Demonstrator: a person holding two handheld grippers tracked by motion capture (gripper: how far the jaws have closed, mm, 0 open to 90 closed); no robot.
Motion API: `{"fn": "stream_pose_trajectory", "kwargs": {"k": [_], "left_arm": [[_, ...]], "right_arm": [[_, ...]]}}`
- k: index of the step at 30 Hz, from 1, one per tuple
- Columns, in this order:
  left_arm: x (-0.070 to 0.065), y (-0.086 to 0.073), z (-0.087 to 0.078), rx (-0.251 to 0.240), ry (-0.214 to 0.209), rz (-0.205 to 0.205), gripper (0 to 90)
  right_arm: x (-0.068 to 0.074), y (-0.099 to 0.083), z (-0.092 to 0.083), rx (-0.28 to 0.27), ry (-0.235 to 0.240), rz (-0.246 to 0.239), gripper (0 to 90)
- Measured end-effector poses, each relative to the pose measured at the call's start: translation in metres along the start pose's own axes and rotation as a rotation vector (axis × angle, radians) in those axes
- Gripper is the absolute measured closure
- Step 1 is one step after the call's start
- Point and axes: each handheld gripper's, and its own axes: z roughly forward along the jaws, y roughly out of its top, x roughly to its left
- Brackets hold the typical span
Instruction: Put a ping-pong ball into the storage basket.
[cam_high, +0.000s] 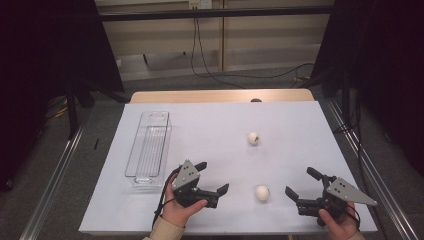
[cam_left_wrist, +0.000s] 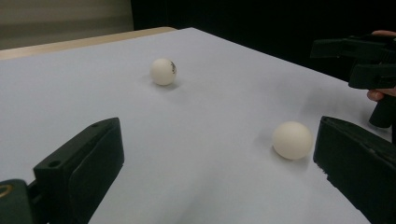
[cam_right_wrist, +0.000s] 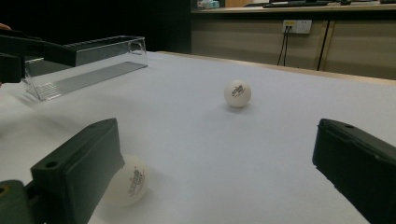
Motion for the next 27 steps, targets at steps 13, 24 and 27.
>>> {"fn": "stream_pose_trajectory", "kwargs": {"k": [13, 24, 27], "left_arm": [[-0.005, 0.003, 0.007, 0.017, -0.009, 0.002, 1.8], [-0.009, 0.005, 0.012, 0.027, -0.016, 0.012, 1.9], [-0.011, 0.006, 0.014, 0.031, -0.022, 0.016, 1.9]], "right_arm": [[0.0, 0.0, 0.0, 0.003, 0.003, -0.001, 0.7], [0.0, 0.0, 0.0, 0.002, 0.003, -0.003, 0.7], [0.0, 0.0, 0.0, 0.004, 0.004, -0.003, 0.7]]}}
